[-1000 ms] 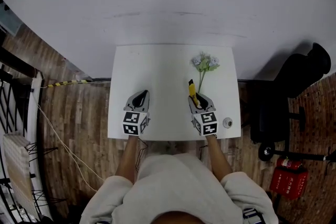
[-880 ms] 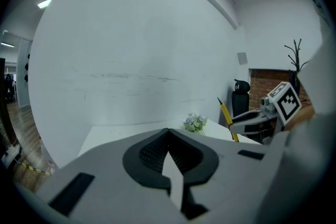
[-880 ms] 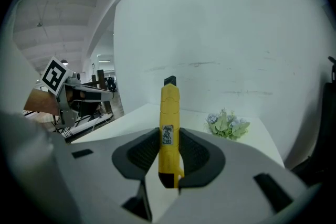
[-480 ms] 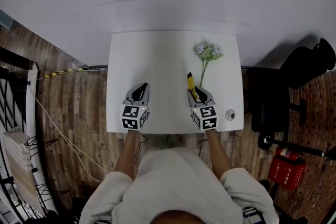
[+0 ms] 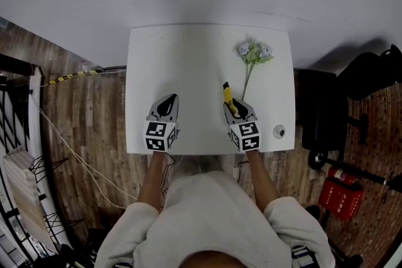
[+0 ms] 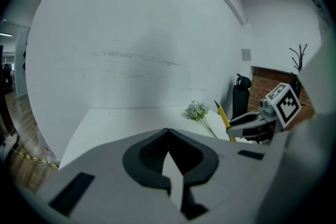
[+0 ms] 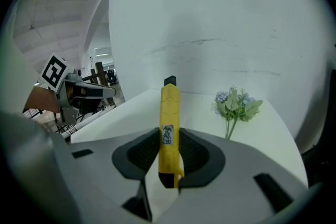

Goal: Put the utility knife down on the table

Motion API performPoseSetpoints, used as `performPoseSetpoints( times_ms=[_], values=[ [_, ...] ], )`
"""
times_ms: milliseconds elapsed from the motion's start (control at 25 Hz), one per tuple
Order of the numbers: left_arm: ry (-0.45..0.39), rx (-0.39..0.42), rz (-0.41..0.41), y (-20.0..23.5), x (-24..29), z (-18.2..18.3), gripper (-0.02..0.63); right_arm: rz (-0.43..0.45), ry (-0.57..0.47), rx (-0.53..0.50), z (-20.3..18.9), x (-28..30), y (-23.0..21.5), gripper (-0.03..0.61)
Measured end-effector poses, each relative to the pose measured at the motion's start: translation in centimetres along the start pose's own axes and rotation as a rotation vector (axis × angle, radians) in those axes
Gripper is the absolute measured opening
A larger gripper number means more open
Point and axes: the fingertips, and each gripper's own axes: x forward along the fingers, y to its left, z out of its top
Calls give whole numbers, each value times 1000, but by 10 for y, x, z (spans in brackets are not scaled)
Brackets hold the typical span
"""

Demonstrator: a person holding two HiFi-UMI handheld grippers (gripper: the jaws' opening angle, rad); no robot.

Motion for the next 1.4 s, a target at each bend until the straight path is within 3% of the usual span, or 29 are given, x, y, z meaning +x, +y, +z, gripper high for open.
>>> performPoseSetpoints(
  times_ms=[400,600,1000,1400],
  values=[
    [33,-26,-6,14,14,-15,6,20,53,-3,-11,25,4,110],
    [36,-39,-1,17,16,-17,6,42,87,-61,-13,40,5,110],
    [32,-60,26,27,6,-20,6,130,207,-363,-14,71,16,110],
    [33,-72,36,29,0,-27,6,220,343,-809,-33,90,21,110]
  ],
)
